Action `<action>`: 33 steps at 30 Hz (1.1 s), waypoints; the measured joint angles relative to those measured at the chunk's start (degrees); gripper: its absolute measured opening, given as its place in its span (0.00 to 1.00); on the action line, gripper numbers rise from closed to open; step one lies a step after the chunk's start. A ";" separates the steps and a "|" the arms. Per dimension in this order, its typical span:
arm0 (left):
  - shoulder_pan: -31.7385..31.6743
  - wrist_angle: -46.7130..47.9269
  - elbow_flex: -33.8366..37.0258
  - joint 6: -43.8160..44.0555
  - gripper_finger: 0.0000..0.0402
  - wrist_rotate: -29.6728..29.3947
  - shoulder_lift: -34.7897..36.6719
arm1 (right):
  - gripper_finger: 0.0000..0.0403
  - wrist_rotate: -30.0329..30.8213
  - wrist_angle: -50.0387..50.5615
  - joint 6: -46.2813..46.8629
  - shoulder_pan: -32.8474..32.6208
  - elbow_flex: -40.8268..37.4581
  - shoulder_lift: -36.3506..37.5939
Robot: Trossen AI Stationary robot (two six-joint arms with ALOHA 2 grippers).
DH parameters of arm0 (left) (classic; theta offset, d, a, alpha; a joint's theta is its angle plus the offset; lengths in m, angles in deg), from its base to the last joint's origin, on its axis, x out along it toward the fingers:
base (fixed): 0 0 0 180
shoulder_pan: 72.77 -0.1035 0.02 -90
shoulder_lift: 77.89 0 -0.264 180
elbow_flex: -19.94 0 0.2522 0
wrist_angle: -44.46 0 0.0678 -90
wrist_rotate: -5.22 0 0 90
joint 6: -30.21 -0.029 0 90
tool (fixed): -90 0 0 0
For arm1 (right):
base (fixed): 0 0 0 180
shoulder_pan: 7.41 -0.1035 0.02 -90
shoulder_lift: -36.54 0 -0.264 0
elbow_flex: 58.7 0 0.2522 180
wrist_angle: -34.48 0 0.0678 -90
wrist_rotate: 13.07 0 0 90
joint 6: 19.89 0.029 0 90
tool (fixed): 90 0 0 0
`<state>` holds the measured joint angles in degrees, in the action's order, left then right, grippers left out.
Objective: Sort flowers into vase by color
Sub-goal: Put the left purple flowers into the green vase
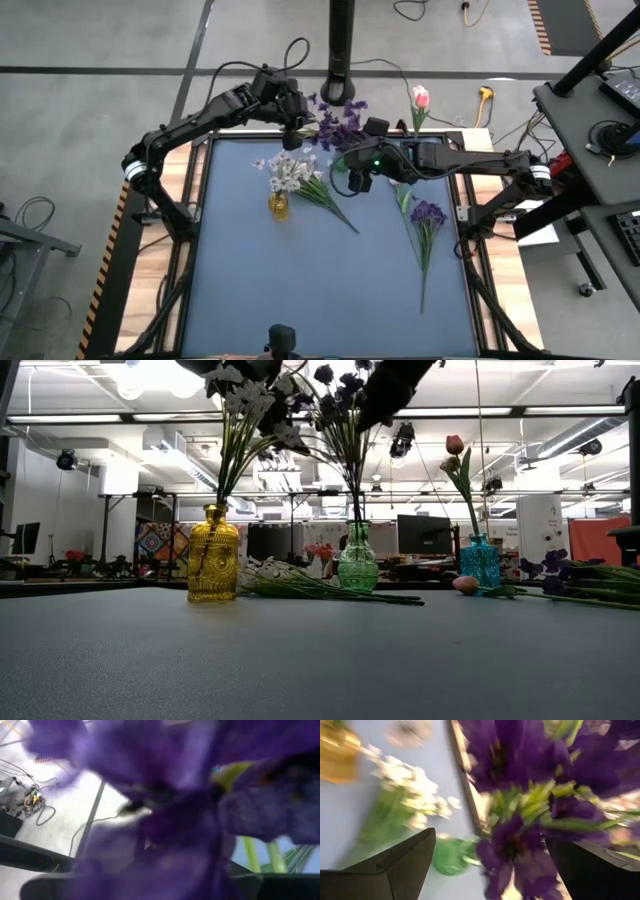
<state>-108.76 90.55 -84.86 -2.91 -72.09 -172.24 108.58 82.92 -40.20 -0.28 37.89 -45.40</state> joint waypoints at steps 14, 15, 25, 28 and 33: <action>0.00 0.08 0.02 -0.95 0.11 -3.74 -3.29 | 0.92 -7.45 -5.04 5.87 2.28 -5.11 0.99; 0.00 0.07 0.02 -1.14 0.11 -3.74 -3.27 | 0.92 -8.20 -6.15 5.87 2.29 -5.35 1.18; 0.00 0.27 0.02 -1.92 0.11 -3.78 -3.27 | 0.92 -12.37 -11.38 7.75 2.40 -8.07 3.33; 0.00 0.50 0.02 -2.09 0.11 -3.78 -3.27 | 0.92 -12.15 -11.54 7.13 2.24 -8.11 3.53; 0.00 0.84 0.02 -2.84 0.11 -3.81 -3.25 | 0.92 -12.17 -13.14 2.46 2.25 -8.11 3.75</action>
<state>-108.76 91.39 -84.84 -5.76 -75.90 -175.49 96.41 69.78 -37.74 1.97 29.78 -41.65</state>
